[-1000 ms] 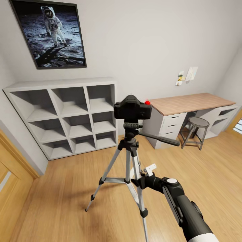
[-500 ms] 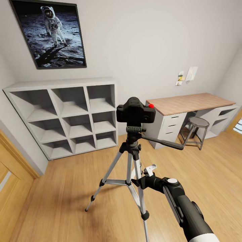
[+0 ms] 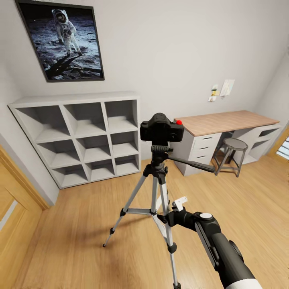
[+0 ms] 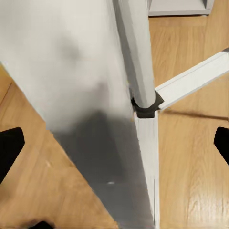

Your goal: Attach the digital camera to the camera tripod in the bedroom.

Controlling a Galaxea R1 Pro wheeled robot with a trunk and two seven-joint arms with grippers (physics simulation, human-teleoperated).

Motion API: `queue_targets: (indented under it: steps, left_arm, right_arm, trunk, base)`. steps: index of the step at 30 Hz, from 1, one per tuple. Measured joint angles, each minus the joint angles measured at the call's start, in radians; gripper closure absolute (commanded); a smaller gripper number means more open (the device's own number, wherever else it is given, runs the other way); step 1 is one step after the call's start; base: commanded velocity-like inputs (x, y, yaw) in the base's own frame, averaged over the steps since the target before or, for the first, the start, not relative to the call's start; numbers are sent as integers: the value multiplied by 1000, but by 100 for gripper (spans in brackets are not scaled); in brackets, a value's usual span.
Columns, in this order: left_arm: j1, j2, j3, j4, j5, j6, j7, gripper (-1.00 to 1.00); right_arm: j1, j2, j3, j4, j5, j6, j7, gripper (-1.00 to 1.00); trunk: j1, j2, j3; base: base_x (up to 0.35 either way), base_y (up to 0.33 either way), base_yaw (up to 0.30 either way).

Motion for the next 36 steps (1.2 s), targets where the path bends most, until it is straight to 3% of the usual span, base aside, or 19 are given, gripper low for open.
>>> queue_targets:
  steps: [36]
  left_arm:
    - [0, 2, 0, 0, 2, 0, -1, -100]
  right_arm:
    - [0, 0, -2, 0, 1, 4, 0, -100]
  trunk:
    - [-1, 0, 0]
  base:
    - [-21, 0, 0]
